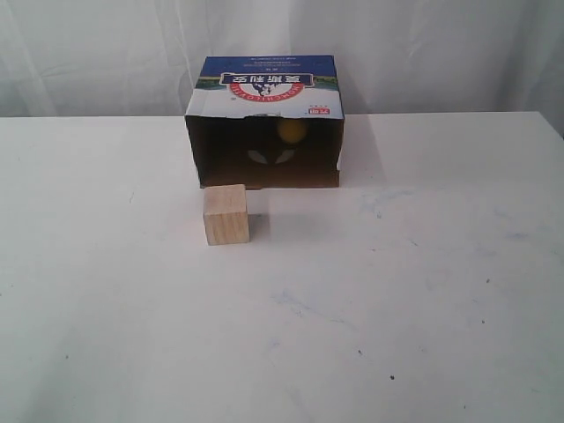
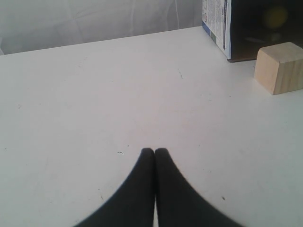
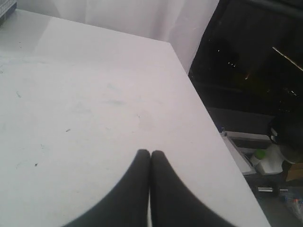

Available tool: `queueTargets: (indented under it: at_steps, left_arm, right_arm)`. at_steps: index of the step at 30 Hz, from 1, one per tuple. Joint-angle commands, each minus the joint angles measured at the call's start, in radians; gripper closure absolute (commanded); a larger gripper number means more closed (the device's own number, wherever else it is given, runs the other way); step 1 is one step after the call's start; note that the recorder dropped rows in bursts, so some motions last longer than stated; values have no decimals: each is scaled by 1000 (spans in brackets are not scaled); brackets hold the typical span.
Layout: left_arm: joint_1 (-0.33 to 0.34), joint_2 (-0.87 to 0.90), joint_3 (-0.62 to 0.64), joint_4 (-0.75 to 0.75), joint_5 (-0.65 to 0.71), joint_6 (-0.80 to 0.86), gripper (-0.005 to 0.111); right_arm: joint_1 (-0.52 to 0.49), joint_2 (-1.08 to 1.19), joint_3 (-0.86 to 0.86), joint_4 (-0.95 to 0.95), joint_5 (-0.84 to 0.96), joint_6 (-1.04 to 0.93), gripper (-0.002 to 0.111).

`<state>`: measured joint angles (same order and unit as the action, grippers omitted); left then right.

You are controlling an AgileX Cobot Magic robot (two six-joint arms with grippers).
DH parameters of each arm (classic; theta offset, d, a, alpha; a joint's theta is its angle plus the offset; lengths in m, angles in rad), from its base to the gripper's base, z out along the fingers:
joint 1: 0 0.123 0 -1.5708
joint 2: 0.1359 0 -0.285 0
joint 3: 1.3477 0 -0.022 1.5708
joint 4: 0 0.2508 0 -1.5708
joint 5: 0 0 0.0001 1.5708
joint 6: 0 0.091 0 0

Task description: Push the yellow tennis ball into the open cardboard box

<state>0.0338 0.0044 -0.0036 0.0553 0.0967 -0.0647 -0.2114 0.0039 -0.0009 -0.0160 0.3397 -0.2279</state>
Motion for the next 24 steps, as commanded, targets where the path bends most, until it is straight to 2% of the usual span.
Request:
queueTargets:
  at_steps: [1, 22, 24]
  left_arm:
    - [-6, -4, 4, 4, -6, 2, 107]
    - [-6, -4, 4, 4, -6, 2, 107]
    - [-6, -4, 4, 4, 57, 2, 107]
  right_arm:
    - [-7, -4, 1, -9, 0, -10, 108]
    - [-7, -4, 1, -9, 0, 2, 108]
    - [-7, -4, 1, -9, 0, 2, 108]
